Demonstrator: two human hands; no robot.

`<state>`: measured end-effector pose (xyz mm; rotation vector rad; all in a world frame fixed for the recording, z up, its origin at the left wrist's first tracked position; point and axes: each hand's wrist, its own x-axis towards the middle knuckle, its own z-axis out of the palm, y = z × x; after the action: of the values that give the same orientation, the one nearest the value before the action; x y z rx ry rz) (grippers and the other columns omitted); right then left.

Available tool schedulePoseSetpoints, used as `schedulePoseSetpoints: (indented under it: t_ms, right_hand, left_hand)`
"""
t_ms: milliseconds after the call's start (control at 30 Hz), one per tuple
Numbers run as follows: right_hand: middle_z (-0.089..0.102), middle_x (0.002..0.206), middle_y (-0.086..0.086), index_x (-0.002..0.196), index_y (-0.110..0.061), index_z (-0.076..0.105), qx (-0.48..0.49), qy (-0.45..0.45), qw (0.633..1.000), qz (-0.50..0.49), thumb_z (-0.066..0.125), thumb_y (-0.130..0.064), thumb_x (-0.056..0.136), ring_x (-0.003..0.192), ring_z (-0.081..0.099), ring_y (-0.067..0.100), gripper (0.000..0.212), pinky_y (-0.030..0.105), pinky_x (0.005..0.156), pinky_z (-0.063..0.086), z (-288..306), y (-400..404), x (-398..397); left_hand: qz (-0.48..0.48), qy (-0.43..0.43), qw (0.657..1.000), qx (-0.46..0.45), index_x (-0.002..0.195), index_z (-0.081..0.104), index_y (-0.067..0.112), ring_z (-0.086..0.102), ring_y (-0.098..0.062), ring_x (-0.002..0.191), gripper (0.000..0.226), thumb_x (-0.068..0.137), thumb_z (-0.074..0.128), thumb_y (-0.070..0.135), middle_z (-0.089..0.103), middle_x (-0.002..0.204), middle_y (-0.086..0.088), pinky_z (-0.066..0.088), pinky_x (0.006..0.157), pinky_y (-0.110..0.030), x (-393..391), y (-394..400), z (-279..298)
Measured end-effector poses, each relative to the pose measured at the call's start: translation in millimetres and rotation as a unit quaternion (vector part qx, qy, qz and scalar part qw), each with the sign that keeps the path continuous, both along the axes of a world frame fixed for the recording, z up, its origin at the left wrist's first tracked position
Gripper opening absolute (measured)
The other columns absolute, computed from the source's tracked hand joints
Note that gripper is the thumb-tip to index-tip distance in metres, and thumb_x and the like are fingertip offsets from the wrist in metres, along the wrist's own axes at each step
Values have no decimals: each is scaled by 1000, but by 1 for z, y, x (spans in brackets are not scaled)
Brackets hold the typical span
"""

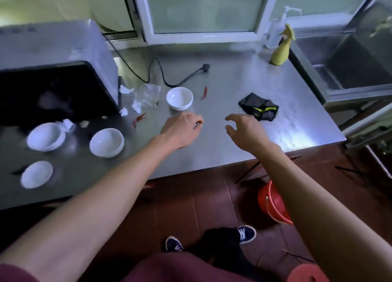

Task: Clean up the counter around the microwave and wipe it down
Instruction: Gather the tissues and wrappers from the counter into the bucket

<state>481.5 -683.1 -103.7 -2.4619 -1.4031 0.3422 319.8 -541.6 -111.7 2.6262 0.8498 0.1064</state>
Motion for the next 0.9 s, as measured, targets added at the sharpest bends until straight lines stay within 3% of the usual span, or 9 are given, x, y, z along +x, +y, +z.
schedulePoseSetpoints:
  t_ms: [167, 500, 667, 900]
  right_hand:
    - [63, 132, 5, 132, -21, 60, -4, 23, 998, 65, 55, -29, 96, 117, 59, 29, 37, 41, 96, 50, 8, 52, -78]
    - [62, 135, 6, 135, -20, 58, -43, 16, 977, 207, 56, -28, 97, 114, 61, 28, 39, 41, 96, 50, 2, 142, -189]
    - [63, 134, 6, 132, -21, 60, -47, 40, 962, 266, 58, -27, 95, 114, 63, 30, 38, 43, 96, 52, -13, 195, -227]
    - [63, 132, 9, 135, -24, 58, -69, 66, 945, 313, 56, -30, 95, 116, 61, 33, 40, 42, 93, 53, -36, 284, -250]
  left_hand:
    - [65, 2, 998, -14, 98, 64, 27, 65, -30, 92, 17, 92, 50, 34, 70, 100, -1, 56, 77, -42, -95, 26, -3]
    - [204, -26, 978, -23, 98, 69, 21, 65, -32, 94, 18, 93, 53, 27, 71, 103, -2, 56, 72, -40, -242, 65, -18]
    - [257, -21, 966, -33, 116, 68, 24, 65, -24, 106, 25, 95, 55, 27, 69, 119, 3, 53, 80, -36, -285, 94, -27]
    - [325, -14, 944, -54, 112, 68, 22, 67, -22, 91, 20, 98, 54, 28, 71, 104, 2, 55, 72, -38, -321, 148, -32]
